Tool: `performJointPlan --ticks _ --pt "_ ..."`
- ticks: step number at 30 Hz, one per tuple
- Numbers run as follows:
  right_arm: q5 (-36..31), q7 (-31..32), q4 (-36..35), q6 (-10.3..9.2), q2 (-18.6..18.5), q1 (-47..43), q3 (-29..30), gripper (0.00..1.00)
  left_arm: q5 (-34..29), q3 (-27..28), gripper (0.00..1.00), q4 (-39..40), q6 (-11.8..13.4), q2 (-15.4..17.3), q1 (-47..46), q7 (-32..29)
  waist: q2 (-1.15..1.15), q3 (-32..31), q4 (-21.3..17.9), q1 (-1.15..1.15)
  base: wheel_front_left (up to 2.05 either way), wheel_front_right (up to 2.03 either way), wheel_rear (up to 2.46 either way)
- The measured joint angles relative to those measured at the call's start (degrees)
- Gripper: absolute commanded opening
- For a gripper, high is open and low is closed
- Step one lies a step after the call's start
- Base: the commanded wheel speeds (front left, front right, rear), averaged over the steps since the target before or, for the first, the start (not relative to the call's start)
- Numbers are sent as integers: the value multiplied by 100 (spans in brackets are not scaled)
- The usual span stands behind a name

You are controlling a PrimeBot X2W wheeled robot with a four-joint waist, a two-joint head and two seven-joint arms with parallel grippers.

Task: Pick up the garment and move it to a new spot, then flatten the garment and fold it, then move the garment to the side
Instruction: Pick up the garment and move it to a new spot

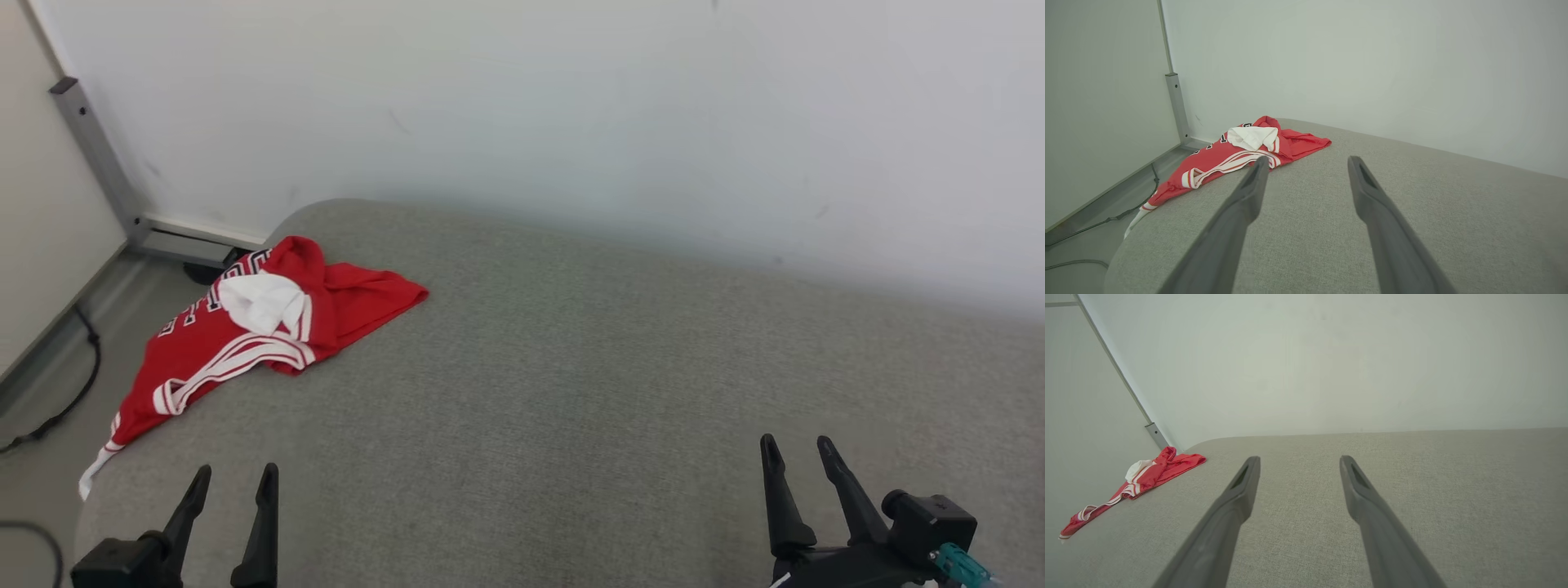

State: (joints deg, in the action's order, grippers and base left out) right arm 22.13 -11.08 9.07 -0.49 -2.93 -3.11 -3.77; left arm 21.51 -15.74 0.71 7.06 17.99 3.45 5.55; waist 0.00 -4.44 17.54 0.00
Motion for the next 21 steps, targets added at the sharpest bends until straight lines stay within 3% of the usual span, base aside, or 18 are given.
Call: performJointPlan --ticks 11,21 --pt "4 109 10 4 12 280 -316 100 -25 111 100 148 0 -23 31 -64 0 151 932 0 0 0 0" --pt "3 203 156 49 10 568 -463 100 -23 280 100 170 1 -89 227 -41 0 340 1216 1 0 0 0"
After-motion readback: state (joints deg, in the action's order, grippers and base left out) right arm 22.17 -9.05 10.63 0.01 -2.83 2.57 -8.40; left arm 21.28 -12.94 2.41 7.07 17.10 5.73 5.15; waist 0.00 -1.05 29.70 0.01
